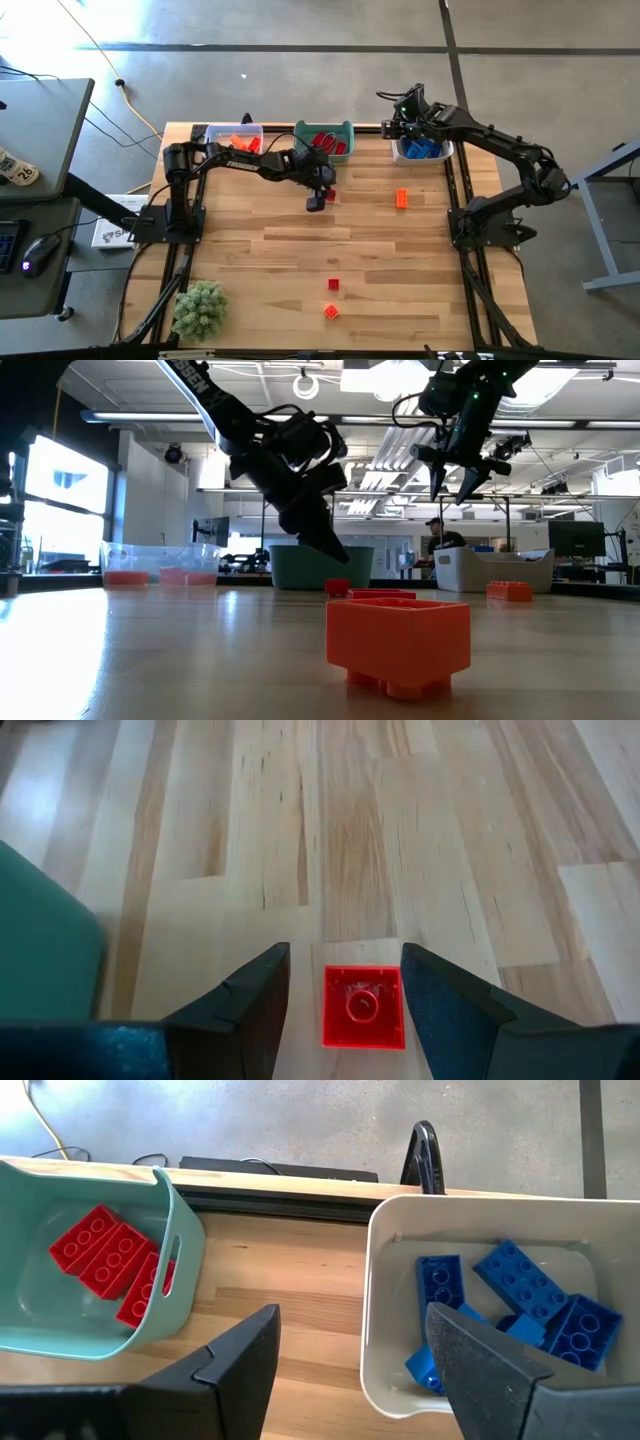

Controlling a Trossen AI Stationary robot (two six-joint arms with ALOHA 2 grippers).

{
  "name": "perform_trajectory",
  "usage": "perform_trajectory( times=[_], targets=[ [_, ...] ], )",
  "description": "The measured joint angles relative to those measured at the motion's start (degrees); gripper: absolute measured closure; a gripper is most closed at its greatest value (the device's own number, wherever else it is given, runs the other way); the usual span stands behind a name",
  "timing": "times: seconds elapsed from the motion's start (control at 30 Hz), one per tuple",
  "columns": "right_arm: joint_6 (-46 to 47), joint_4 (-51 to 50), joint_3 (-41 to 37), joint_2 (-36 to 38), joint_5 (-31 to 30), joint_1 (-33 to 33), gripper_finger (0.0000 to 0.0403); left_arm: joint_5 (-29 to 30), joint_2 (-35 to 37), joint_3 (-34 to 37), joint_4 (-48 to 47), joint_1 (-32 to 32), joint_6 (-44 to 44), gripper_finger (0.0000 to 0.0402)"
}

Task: Sort & place blocks by color
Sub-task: Put the red game piece into the green bin

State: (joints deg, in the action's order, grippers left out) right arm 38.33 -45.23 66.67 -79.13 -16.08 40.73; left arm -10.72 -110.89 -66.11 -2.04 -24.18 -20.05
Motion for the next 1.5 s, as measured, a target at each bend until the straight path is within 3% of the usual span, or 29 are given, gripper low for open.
perform_trajectory(
  times=[1.17, 1.3, 1.43, 1.5],
  targets=[
    [-1.27, -0.44, 0.00, 0.00, 0.46, -0.02, 0.0163, 3.88, -4.81, 0.00, -1.00, 1.53, 0.34, 0.0220],
    [-1.27, -0.44, 0.00, 0.00, 0.46, -0.02, 0.0163, 4.11, -4.81, 0.00, -1.14, 1.49, -0.07, 0.0240],
    [-1.27, -0.44, 0.00, 0.00, 1.27, 0.00, 0.0163, 3.47, -4.74, 0.00, -0.97, 1.51, 0.37, 0.0291],
    [-1.29, -0.44, 0.00, 0.00, 2.32, -0.02, 0.0163, 3.26, -4.65, 0.00, -1.05, 1.49, 1.32, 0.0293]
  ],
)
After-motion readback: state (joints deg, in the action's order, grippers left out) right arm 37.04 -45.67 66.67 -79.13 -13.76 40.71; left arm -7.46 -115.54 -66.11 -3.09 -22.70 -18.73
